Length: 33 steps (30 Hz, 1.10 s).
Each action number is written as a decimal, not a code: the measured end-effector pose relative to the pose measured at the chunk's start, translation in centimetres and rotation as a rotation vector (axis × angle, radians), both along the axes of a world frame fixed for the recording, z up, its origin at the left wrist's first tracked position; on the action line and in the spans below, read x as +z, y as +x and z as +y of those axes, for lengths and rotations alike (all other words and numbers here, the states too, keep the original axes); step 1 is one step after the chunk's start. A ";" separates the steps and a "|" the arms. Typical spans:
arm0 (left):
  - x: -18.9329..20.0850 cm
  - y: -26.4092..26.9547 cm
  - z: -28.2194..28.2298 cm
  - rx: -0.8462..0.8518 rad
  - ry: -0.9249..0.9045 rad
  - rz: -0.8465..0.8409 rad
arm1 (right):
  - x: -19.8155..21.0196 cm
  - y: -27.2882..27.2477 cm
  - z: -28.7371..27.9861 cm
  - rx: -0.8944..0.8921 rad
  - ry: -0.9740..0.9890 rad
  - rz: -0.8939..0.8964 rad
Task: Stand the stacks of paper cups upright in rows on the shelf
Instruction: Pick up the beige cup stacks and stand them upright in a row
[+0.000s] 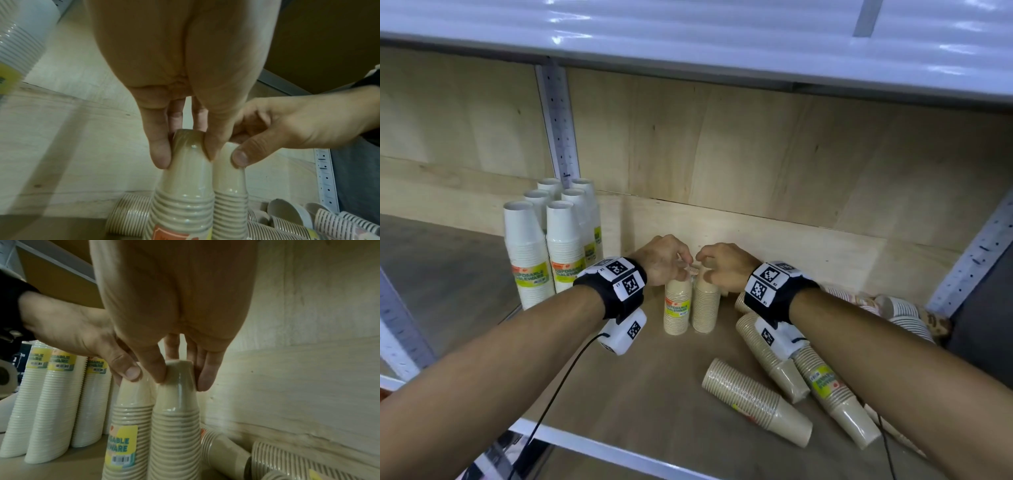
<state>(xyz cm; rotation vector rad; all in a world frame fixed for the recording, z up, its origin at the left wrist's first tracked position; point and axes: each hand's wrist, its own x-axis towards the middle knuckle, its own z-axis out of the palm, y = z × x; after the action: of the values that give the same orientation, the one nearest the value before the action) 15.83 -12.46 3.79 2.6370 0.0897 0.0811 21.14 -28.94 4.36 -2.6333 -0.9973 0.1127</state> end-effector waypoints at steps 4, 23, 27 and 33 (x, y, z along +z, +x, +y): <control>-0.1 0.2 -0.1 0.011 -0.016 -0.003 | -0.3 -0.2 0.5 -0.101 0.025 -0.029; 0.5 0.7 -0.9 0.032 0.070 0.036 | -0.1 -0.7 0.8 -0.182 0.005 -0.040; 0.8 0.8 -1.1 0.040 0.093 0.059 | 0.3 -1.0 0.6 -0.101 -0.005 -0.028; 0.8 0.9 -1.1 0.054 0.100 0.074 | 0.4 -1.0 0.8 -0.140 -0.013 -0.047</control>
<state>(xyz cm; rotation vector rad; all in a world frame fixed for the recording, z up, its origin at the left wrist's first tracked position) 16.68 -13.59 4.57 2.7376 0.1870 0.0071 20.12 -28.19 4.72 -2.7191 -0.8259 0.0256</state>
